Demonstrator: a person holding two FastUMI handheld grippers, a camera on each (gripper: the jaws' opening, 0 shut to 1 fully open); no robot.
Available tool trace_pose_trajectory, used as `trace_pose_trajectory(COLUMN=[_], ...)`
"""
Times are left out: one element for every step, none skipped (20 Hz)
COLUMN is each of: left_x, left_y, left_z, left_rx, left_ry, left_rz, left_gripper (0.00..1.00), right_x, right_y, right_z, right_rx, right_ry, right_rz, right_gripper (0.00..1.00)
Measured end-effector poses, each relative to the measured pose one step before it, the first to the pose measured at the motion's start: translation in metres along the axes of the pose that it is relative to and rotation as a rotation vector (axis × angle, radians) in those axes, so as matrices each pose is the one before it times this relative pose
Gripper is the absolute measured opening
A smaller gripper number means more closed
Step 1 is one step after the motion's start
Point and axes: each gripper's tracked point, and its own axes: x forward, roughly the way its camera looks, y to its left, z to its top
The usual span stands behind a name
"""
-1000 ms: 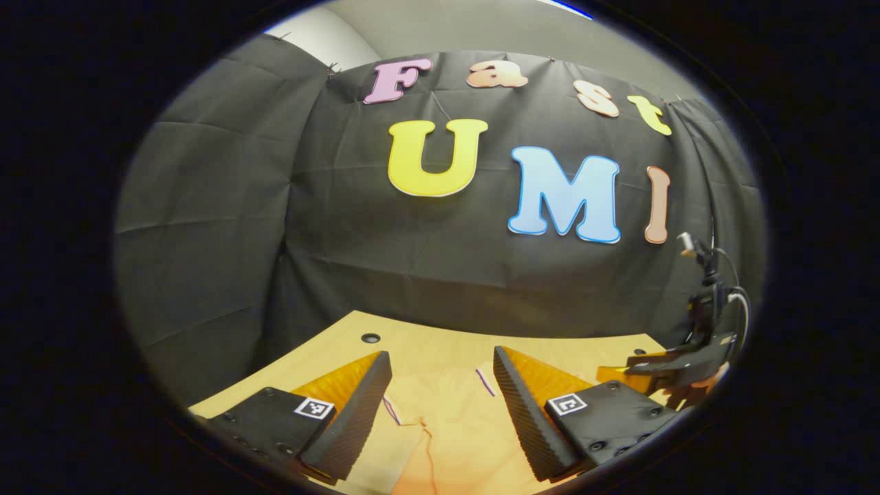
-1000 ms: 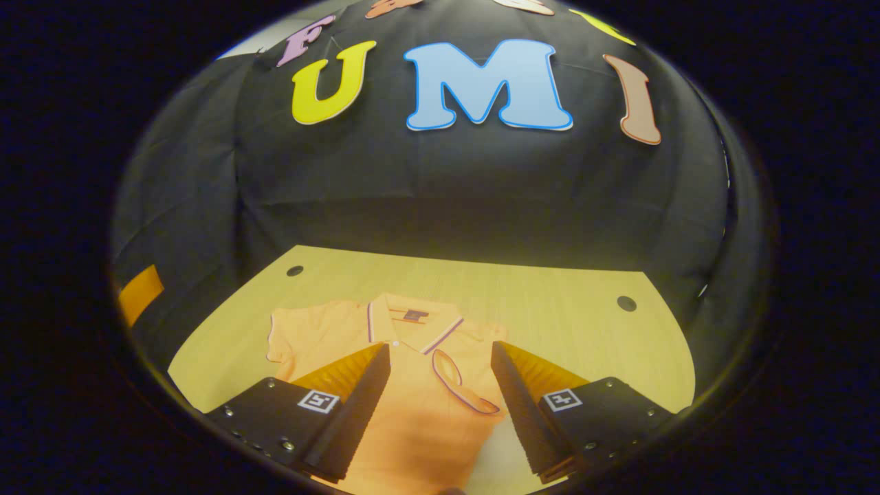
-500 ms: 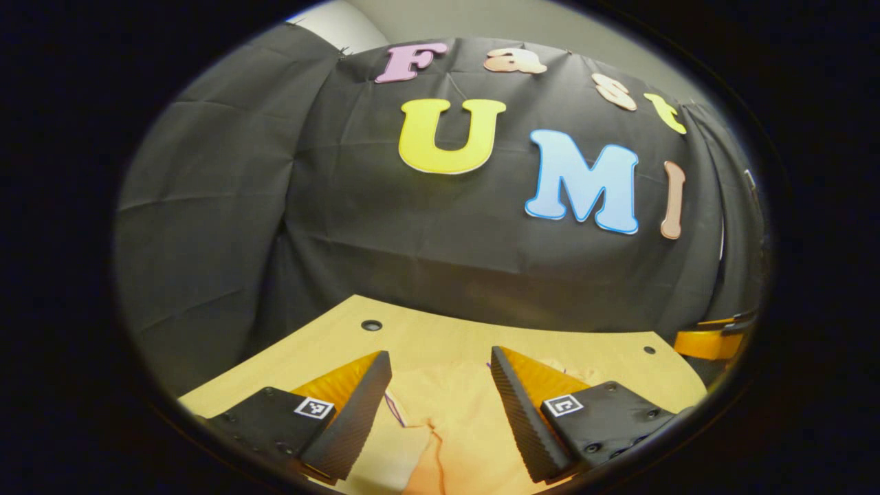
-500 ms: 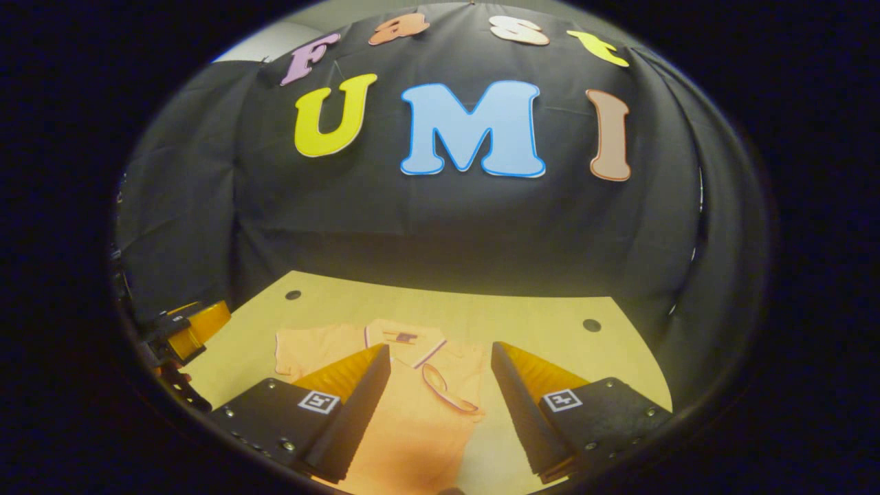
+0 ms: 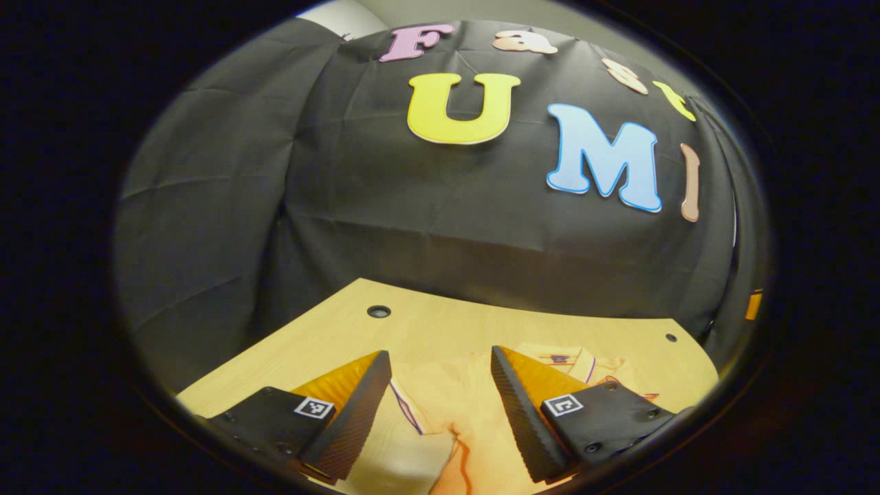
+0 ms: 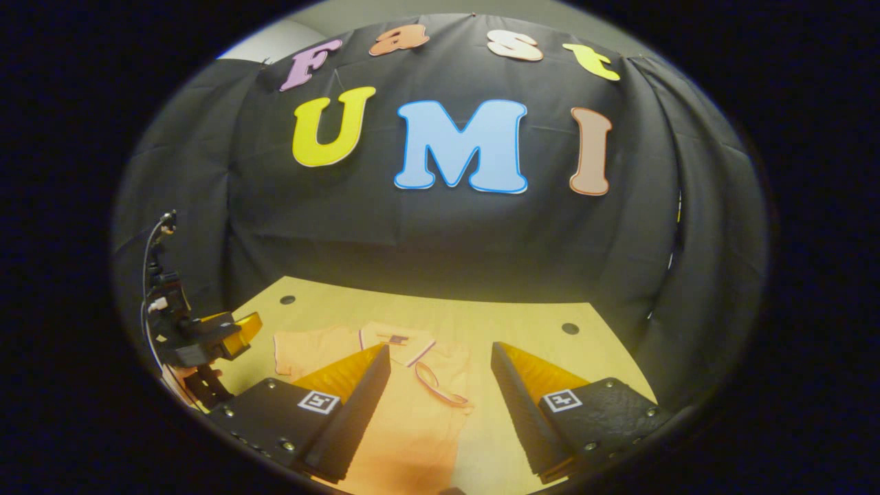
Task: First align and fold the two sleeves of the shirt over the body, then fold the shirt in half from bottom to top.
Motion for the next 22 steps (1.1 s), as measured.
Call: trace_pose_trajectory(left_x=[0.00866,0.0083,0.0073,0.00578,0.00865,0.00829,0.0071,0.0071,0.00533,0.00548,0.00608,0.00577,0.00525,0.00533,0.00534,0.00494,0.00687,0.00415,0.00496,0.00459,0.00438,0.00394], left_y=[0.00173,0.00243,0.00268,0.00267,0.00296,0.00328,0.004,0.00331,0.00326,0.0017,0.00242,0.00173,0.00171,0.00207,0.00073,0.00239,0.00168,0.00273,0.00271,0.00162,0.00118,0.00122], left_z=[-0.00385,-0.00548,-0.00587,-0.00469,-0.00606,-0.00686,-0.0069,-0.00638,-0.00568,-0.00423,-0.00496,-0.00605,-0.00607,-0.00505,-0.00599,-0.00473,-0.00385,-0.0043,-0.00234,-0.00309,-0.0013,-0.0016], left_rx=[0.00278,0.00172,0.00014,0.00082,0.00225,0.00351,0.00407,0.00466,0.00158,0.00118,0.00092,0.00223,0.00207,-0.00338,-0.0079,-0.00972,-0.0075,-0.00397,0.00001,0.00352,0.00731,0.01117], left_ry=[0.0101,0.01198,0.00908,0.01037,0.0099,0.01143,0.01304,0.0138,0.01096,0.01063,0.01111,0.0137,0.01334,0.01656,0.01664,0.0143,0.01388,0.01127,0.00746,0.00624,0.00658,0.00562], left_rz=[0.00016,-0.00053,0.00132,-0.00028,0.00464,0.00357,0.00566,0.00556,0.00374,0.00317,0.00358,0.00234,0.00387,0.00151,0.00164,0.00439,0.00589,0.00782,0.00738,0.00727,0.00338,0.00424], left_gripper=[0.95,0.95,0.95,0.96,0.95,0.95,0.95,0.95,0.95,0.95,0.94,0.94,0.94,0.94,0.94,0.94,0.94,0.94,0.94,0.95,0.94,0.95], right_x=[-0.00242,-0.0028,-0.00269,-0.002,-0.00254,-0.0019,-0.00248,-0.00217,-0.00164,-0.00135,-0.00199,-0.00114,-0.00178,-0.00097,-0.00119,-0.00028,-0.00007,0.00074,0.00025,0.00048,-0.00027,0.00034], right_y=[0.00037,0.00033,0.00034,0.00013,0.00071,0.00099,0.00059,0.00107,0.00057,0.00005,0.00097,0.00205,0.00154,0.00199,0.00144,0.00171,0.00178,0.00185,0.00172,0.00177,0.00028,0.00108], right_z=[-0.00071,-0.00051,-0.00042,-0.00123,-0.00137,-0.00032,-0.00086,-0.00131,-0.00005,-0.00111,-0.00003,0.00126,-0.0001,0.0003,0.00041,-0.00117,-0.00182,-0.00322,-0.00282,-0.00404,-0.00294,-0.00305], right_rx=[0.00387,0.00392,0.00156,-0.00149,-0.00132,0.00101,0.00167,0.00313,-0.00068,-0.00339,-0.0019,0.00114,0.00239,0.00455,0.00163,0.00106,0.0007,0.00258,0.00283,0.00367,0.00213,0.00107], right_ry=[0.0004,0.00196,0.00058,0.00212,0.00212,-0.00047,0.00282,-0.00175,-0.00096,-0.00042,-0.00135,-0.0066,-0.00031,-0.00274,0.0008,0.00481,0.00799,0.00856,0.01191,0.00946,0.01113,0.00837], right_rz=[-0.00618,-0.00503,-0.00392,-0.00651,-0.00428,-0.0025,-0.00352,-0.00215,-0.00219,-0.0043,-0.00134,0.00047,0.00051,0.00175,0.00109,0.00177,0.00083,0.00119,0.00259,0.00131,0.00159,0.00058], right_gripper=[0.92,0.92,0.92,0.92,0.92,0.92,0.92,0.92,0.92,0.92,0.92,0.92,0.92,0.92,0.92,0.92,0.92,0.92,0.92,0.92,0.92,0.92])
